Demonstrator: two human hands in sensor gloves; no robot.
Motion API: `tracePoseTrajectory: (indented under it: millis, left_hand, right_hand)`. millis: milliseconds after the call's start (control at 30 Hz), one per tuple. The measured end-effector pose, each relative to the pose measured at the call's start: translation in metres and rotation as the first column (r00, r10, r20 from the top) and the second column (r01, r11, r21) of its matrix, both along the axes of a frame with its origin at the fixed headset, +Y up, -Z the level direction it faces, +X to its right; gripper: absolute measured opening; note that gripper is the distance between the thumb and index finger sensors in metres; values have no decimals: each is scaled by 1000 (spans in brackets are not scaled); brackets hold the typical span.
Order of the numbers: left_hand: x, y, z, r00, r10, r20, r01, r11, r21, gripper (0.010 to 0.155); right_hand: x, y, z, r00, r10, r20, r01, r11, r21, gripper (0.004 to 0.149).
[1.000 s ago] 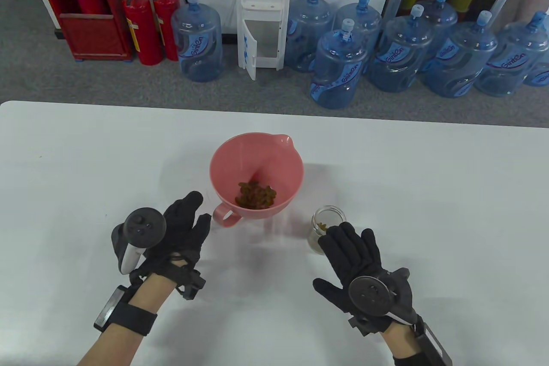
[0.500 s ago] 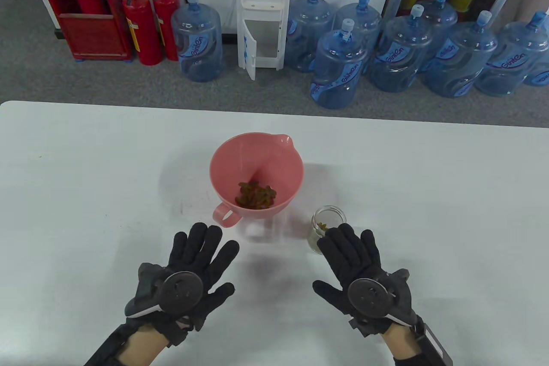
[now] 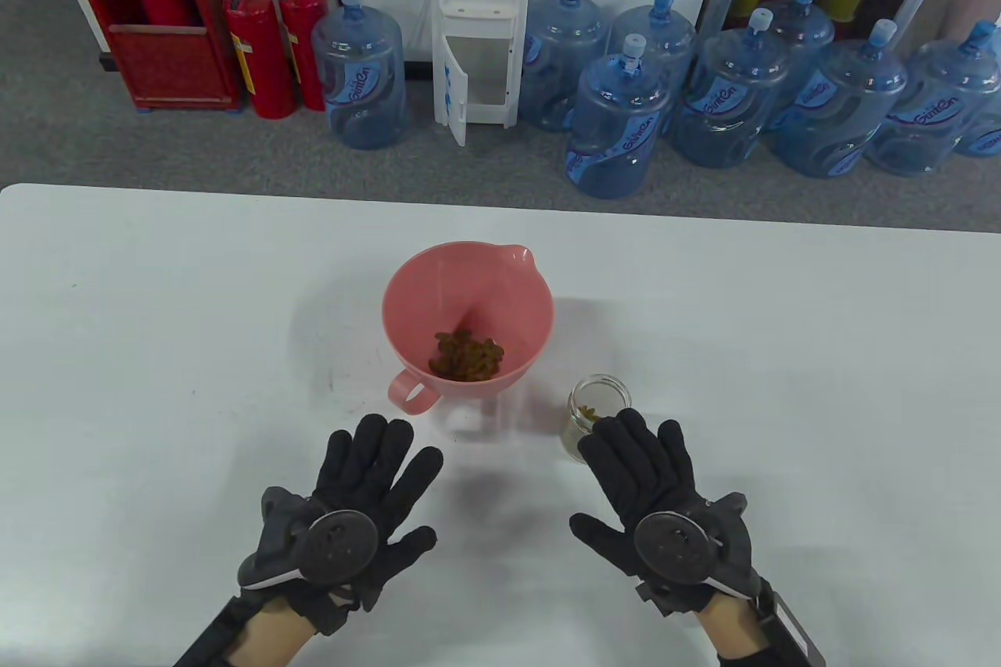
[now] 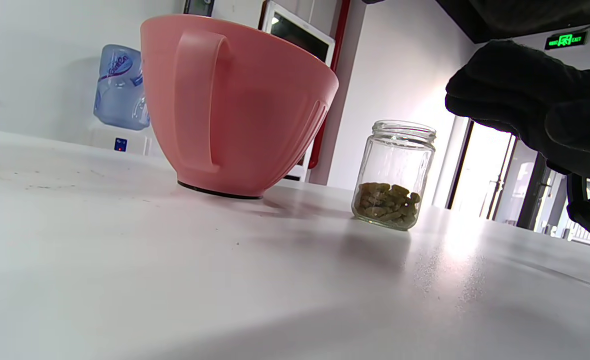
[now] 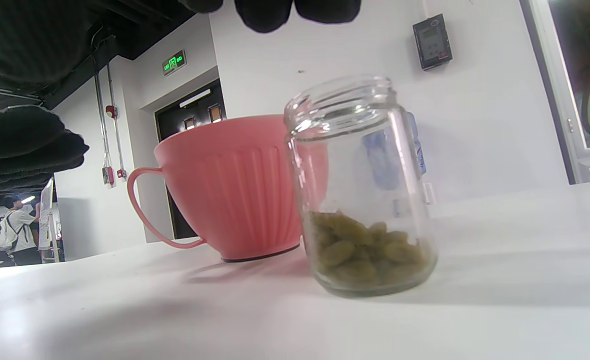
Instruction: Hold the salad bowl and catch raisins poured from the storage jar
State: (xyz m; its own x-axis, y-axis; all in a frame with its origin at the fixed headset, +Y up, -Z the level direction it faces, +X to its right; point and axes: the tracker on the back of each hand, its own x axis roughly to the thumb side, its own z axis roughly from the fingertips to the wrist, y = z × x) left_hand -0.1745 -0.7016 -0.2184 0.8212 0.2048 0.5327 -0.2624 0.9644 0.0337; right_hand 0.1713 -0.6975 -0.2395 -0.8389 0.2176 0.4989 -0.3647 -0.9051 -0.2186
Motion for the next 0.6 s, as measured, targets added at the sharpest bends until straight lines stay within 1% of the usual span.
tracePoseTrajectory:
  millis: [600]
  left_hand:
    - [-5,1,-1,999,40,-3,-40,999,6,74]
  right_hand:
    - [-3,0,3,1000,13,-19,-13,1000,4,88]
